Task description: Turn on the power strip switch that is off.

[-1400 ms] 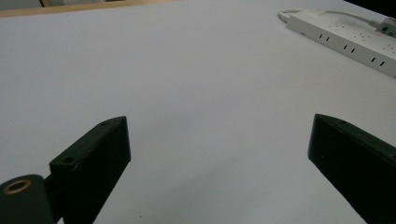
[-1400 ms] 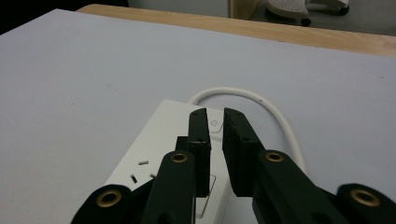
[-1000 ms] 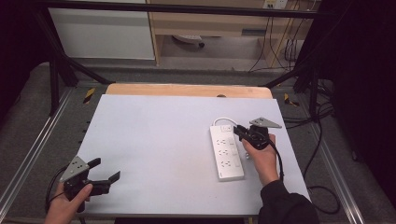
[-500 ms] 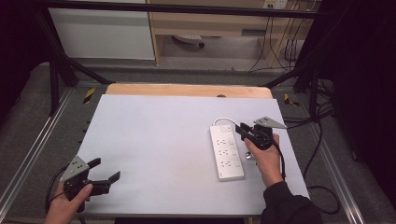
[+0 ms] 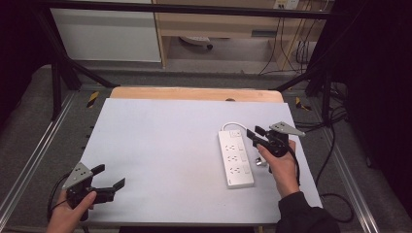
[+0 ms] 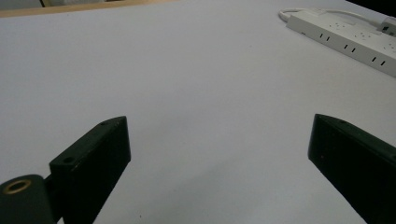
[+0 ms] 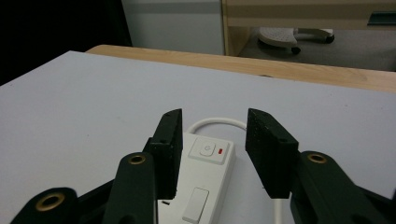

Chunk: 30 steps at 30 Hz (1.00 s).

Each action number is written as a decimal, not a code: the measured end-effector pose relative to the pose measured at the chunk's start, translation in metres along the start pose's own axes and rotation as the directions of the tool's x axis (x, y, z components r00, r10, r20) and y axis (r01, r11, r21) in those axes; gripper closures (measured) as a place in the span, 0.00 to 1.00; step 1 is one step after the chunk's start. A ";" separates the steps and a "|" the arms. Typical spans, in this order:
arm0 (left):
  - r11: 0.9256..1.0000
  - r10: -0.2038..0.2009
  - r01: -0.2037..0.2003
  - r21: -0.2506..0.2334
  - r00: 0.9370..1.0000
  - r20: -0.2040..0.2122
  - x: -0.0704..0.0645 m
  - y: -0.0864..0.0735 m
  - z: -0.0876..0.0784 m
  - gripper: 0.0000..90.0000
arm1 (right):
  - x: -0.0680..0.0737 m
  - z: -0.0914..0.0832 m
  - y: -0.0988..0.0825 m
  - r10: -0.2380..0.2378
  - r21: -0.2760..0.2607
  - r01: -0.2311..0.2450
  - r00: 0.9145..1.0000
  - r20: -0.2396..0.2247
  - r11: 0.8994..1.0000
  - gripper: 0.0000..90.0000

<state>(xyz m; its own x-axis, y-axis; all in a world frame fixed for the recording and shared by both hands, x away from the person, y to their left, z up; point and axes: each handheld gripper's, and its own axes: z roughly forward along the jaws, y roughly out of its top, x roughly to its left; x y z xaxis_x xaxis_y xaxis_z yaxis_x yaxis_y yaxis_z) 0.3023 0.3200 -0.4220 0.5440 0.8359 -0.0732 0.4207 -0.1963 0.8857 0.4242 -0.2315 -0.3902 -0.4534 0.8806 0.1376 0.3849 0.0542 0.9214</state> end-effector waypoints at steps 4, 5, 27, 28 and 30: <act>1.000 -0.002 0.002 0.000 1.000 0.000 0.000 0.000 0.000 0.07 | -0.001 -0.005 0.001 0.002 -0.015 -0.002 1.000 0.004 1.000 0.61; 1.000 -0.001 0.001 0.001 1.000 0.000 0.000 0.000 0.000 0.07 | -0.002 -0.006 0.002 0.002 -0.017 -0.002 1.000 0.005 1.000 0.59; 1.000 -0.002 0.002 0.004 1.000 -0.002 0.000 0.000 0.001 0.07 | -0.008 -0.038 0.010 -0.018 -0.085 0.021 0.999 0.033 0.996 0.36; 1.000 0.000 0.000 0.004 1.000 -0.002 0.000 0.000 0.001 0.07 | -0.008 -0.039 0.010 -0.018 -0.087 0.021 0.999 0.032 0.996 0.35; 1.000 -0.001 0.001 0.004 1.000 -0.003 0.000 0.000 0.001 0.07 | -0.009 -0.042 0.010 -0.019 -0.091 0.022 0.999 0.035 0.996 0.33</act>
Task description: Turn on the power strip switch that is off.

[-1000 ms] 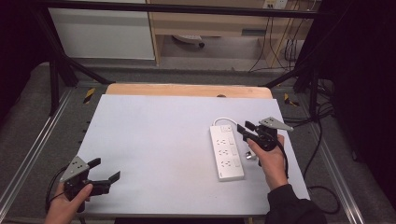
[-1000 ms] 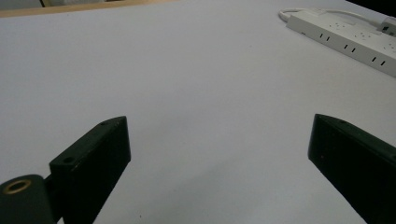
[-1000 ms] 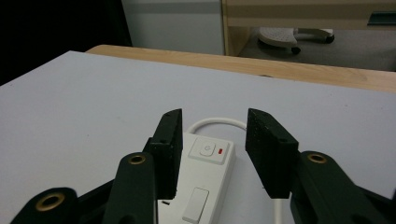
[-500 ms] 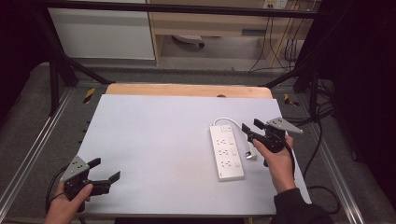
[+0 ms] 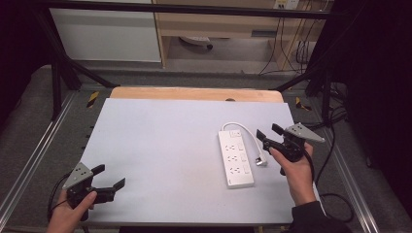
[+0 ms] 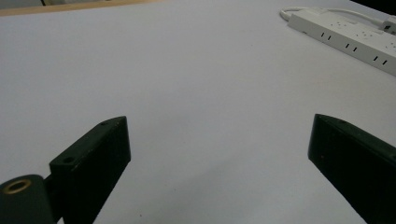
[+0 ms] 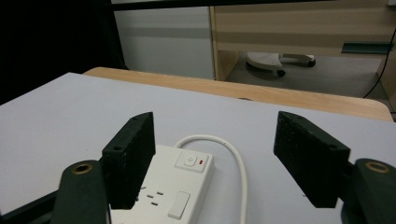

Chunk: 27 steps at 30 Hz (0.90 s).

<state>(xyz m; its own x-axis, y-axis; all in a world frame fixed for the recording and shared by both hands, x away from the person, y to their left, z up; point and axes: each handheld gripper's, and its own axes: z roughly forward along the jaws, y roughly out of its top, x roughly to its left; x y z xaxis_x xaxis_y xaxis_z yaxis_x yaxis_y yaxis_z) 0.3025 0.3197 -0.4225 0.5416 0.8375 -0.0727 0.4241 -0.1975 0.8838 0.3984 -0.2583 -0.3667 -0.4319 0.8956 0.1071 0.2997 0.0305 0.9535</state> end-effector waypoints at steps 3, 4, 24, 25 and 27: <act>1.000 -0.001 0.001 0.001 1.000 -0.001 0.000 0.000 0.000 0.07 | -0.001 -0.004 0.001 0.002 -0.006 -0.002 1.000 0.002 1.000 0.29; 1.000 -0.002 0.002 0.001 1.000 -0.001 0.000 0.000 0.000 0.07 | -0.002 -0.006 0.001 0.003 -0.006 -0.003 1.000 0.003 1.000 0.27; 1.000 -0.011 0.011 -0.007 1.000 0.004 0.000 0.000 0.000 0.07 | -0.025 -0.044 -0.026 0.014 -0.057 -0.009 0.997 0.075 0.998 0.04; 1.000 -0.013 0.013 -0.009 1.000 0.004 0.000 0.000 0.000 0.07 | -0.026 -0.046 -0.029 0.016 -0.060 -0.012 0.997 0.070 0.998 0.04; 1.000 -0.015 0.015 -0.009 1.000 0.001 0.001 0.000 0.000 0.06 | -0.028 -0.050 -0.036 0.017 -0.051 -0.014 0.997 0.069 0.999 0.04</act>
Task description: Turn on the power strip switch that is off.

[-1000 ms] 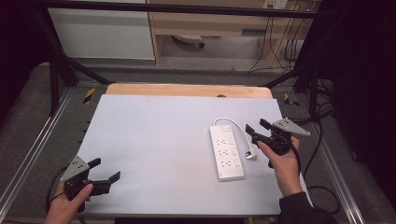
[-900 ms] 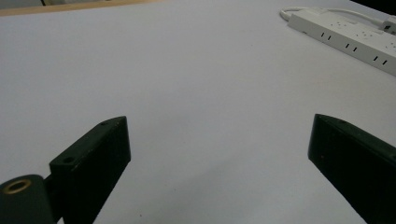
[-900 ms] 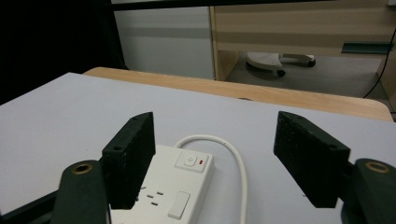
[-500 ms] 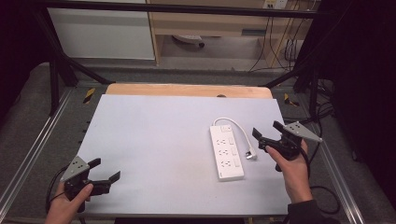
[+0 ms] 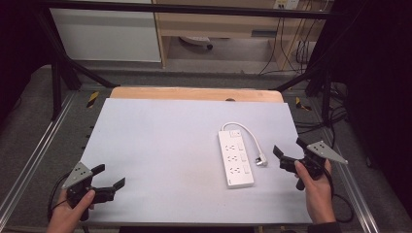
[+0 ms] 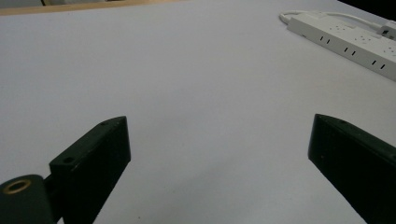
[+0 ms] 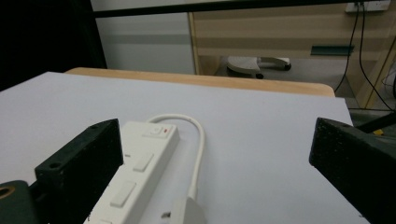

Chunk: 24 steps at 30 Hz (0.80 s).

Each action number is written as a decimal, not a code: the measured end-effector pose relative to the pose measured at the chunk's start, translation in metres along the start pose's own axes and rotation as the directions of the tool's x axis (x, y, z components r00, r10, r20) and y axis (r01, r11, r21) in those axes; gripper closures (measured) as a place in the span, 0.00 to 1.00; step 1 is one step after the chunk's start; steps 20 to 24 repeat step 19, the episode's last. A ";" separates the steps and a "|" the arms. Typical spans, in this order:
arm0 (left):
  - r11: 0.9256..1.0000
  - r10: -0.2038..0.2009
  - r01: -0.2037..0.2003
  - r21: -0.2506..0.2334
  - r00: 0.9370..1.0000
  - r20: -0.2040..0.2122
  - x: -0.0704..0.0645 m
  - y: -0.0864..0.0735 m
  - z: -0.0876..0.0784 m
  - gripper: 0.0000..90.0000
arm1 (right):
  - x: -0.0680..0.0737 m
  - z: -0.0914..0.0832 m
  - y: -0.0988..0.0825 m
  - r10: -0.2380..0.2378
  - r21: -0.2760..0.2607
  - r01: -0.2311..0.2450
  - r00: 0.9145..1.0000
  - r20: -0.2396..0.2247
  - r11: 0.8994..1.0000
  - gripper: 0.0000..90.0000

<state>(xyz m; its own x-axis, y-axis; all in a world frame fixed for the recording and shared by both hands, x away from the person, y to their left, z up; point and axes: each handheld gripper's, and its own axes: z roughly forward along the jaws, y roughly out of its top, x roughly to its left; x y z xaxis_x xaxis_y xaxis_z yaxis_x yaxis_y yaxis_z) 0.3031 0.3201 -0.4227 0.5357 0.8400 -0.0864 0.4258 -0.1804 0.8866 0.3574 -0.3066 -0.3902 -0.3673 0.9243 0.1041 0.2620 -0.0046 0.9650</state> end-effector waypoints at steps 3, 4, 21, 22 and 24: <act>1.000 -0.007 0.007 -0.001 1.000 -0.002 0.000 0.000 0.000 0.06 | -0.005 -0.003 -0.012 -0.002 0.017 0.002 1.000 0.013 1.000 0.04; 1.000 -0.006 0.006 -0.001 1.000 -0.002 0.000 0.000 0.000 0.06 | -0.007 -0.004 -0.017 0.000 0.022 -0.001 1.000 0.019 1.000 0.04; 1.000 0.008 -0.008 -0.002 1.000 0.005 -0.001 0.001 -0.001 0.06 | -0.015 0.006 -0.064 -0.028 0.180 0.028 1.000 -0.002 0.983 0.04; 1.000 0.008 -0.008 -0.002 1.000 0.005 -0.001 0.001 -0.001 0.06 | -0.015 0.006 -0.064 -0.028 0.180 0.028 1.000 -0.002 0.983 0.04; 1.000 0.008 -0.008 -0.002 1.000 0.005 -0.001 0.001 -0.001 0.06 | -0.015 0.006 -0.064 -0.028 0.180 0.028 1.000 -0.002 0.983 0.04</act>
